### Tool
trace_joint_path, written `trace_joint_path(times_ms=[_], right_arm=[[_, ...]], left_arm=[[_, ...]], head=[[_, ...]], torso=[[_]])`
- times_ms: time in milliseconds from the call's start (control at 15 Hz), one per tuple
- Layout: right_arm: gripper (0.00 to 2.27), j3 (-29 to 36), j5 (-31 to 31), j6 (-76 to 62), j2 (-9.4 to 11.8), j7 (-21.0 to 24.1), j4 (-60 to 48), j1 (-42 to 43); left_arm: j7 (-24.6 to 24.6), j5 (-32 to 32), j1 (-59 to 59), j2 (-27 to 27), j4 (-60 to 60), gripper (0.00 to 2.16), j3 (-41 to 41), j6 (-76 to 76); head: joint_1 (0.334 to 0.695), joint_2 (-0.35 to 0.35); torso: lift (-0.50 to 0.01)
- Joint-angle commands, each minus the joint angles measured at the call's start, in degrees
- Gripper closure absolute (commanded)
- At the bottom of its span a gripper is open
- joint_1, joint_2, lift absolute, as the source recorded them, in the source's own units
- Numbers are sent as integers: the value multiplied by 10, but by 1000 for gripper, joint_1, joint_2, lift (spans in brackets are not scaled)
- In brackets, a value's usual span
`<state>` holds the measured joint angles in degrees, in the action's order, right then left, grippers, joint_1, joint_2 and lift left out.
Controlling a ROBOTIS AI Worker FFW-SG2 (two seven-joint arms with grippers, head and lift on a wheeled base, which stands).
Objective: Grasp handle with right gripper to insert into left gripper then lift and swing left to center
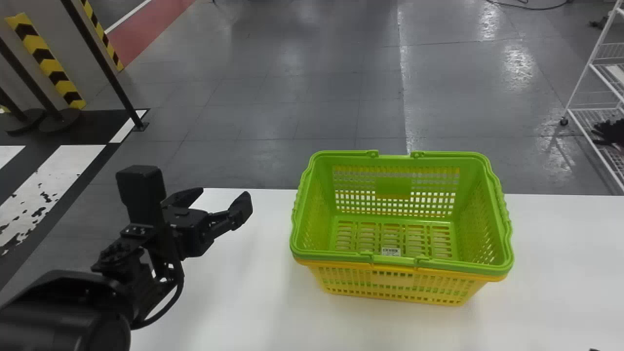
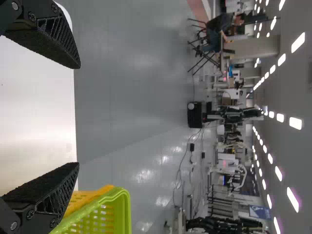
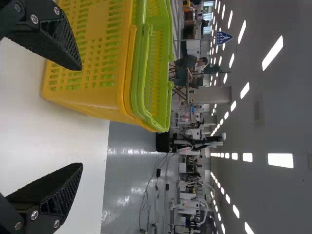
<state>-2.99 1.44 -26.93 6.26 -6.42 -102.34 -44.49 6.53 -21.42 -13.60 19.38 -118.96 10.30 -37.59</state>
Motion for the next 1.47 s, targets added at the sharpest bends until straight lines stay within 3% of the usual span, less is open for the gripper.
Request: trace_joint_path(times_ms=[0, 467, 867, 1400], right_arm=[[103, 0, -1, 0, 0, 0, -1, -2], [103, 2, -1, 0, -1, 0, -1, -10], [103, 2, -1, -2, -2, 0, -5, -17], [113, 4, -1, -9, -5, -1, -9, -27]], left_arm=[[38, -3, 60, 0, 22, 76, 1, -84], [141, -64, 207, 0, 146, 39, 10, -241], [182, -151, 310, 0, 247, 39, 39, -427], [216, -141, 412, -6, 414, 39, 7, -452]], head=[[695, 180], [695, 140], [695, 102], [695, 67]], torso=[[-93], [-93], [-93], [-93]])
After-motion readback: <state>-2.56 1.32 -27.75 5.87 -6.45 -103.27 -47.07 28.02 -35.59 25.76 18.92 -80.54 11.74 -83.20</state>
